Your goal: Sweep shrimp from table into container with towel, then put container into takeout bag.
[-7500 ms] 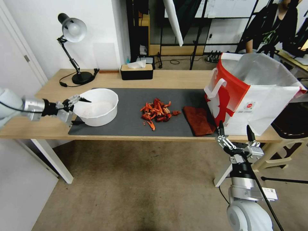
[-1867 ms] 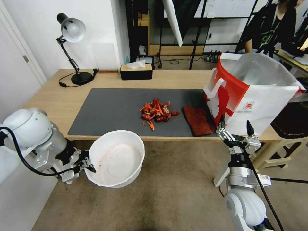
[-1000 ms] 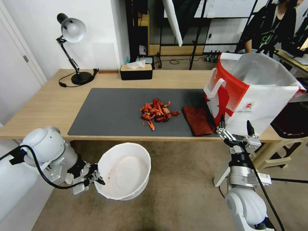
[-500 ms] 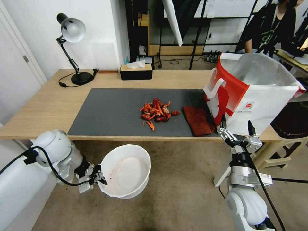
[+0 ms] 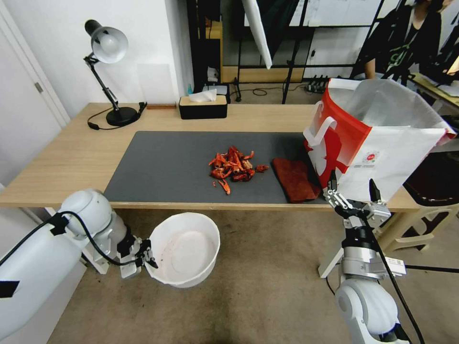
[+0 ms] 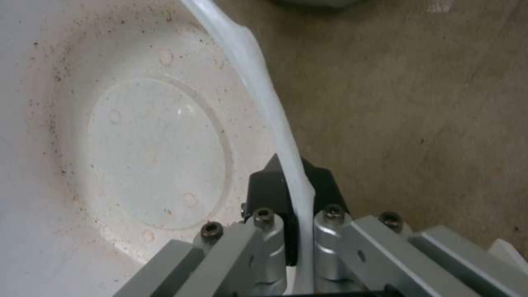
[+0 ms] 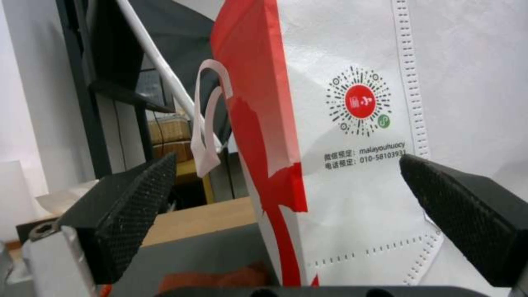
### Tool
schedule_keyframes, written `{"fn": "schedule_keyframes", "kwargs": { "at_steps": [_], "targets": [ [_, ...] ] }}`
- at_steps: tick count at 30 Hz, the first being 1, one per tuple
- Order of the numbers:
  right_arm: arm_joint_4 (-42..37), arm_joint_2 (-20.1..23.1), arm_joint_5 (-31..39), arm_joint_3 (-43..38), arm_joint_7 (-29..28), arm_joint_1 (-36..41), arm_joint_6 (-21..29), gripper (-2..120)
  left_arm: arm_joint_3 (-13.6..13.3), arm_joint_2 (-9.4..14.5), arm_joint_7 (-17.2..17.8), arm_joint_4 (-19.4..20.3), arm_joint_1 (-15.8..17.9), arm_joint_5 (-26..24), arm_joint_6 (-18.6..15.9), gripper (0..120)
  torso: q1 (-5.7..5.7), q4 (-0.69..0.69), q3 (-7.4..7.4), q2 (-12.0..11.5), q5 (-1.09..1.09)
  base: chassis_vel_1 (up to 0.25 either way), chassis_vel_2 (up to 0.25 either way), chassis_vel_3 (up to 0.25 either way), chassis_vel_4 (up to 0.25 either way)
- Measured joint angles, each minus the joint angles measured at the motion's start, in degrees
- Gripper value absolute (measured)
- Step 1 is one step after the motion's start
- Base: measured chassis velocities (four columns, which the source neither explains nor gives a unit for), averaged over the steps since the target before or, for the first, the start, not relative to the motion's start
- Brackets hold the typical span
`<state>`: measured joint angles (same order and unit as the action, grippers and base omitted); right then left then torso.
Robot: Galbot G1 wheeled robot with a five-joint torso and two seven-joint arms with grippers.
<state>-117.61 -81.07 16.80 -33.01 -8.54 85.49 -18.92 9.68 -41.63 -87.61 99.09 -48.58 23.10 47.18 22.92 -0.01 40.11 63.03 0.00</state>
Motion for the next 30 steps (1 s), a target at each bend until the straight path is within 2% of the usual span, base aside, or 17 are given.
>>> {"fn": "schedule_keyframes", "kwargs": {
  "at_steps": [9, 11, 13, 14, 20, 22, 23, 26, 30],
  "targets": [
    [0.1, -0.3, -0.2, 0.1, 0.0, 0.0, 0.1, 100, -1.5, -0.9, 0.0, -3.1, 2.4, 0.8, 0.0, 0, 0.0, 0.02, 0.0, 0.0, 0.0, 0.0, 0.0, 0.0, 0.0],
    [0.4, -0.6, -0.6, 0.4, 0.0, -0.2, 0.1, 100, -2.4, -2.2, 0.0, -3.6, 3.9, 2.1, 0.0, 0, 0.0, 0.02, 0.0, 0.0, 0.0, 0.0, 0.0, 0.0, 0.0],
    [0.5, -0.8, -0.8, 0.6, 0.0, -0.3, 0.1, 100, -3.2, -2.9, 0.0, -3.3, 4.8, 2.7, 0.0, 0, 0.0, 0.0, 0.0, 0.0, 0.0, 0.0, 0.0, 0.0, 0.0],
    [0.5, -1.0, -1.1, 0.8, 0.0, -0.4, 0.2, 100, -4.5, -3.4, 0.0, -2.8, 5.6, 3.1, 0.0, 0, 0.0, -0.02, 0.0, 0.0, 0.0, 0.0, 0.0, 0.0, 0.0],
    [0.6, -1.0, -1.3, 0.9, 0.0, -0.7, 0.8, 100, -6.3, -3.4, 0.0, -0.6, 6.1, 2.8, 0.0, 0, 0.0, 0.03, -0.01, 0.0, 0.01, 0.0, 0.0, 0.0, 0.0],
    [0.7, -1.0, -1.3, 0.9, 0.0, -0.9, 1.0, 100, -7.6, -3.8, -0.1, 0.1, 7.3, 2.8, 0.0, 0, 0.0, 0.02, -0.01, 0.0, 0.01, 0.0, 0.0, 0.0, 0.0],
    [0.7, -1.0, -1.3, 0.9, 0.0, -0.9, 1.0, 100, -7.6, -3.8, -0.1, 0.1, 7.3, 2.8, 0.0, 0, 0.0, 0.02, -0.01, 0.0, 0.01, 0.0, 0.0, 0.0, 0.0],
    [1.1, -1.1, -1.6, 0.9, 0.0, -1.0, 1.0, 100, -10.4, -5.0, -0.1, -0.2, 10.2, 2.9, -0.1, 0, 0.0, -0.01, -0.01, 0.0, 0.01, 0.0, 0.0, 0.0, 0.0],
    [1.6, -1.0, -1.8, 1.0, 0.0, -1.1, 1.1, 100, -11.7, -6.0, -0.1, -1.1, 11.9, 3.1, -0.1, 0, 0.0, -0.01, -0.01, 0.0, 0.0, 0.0, 0.0, 0.0, 0.0]
  ]
}}
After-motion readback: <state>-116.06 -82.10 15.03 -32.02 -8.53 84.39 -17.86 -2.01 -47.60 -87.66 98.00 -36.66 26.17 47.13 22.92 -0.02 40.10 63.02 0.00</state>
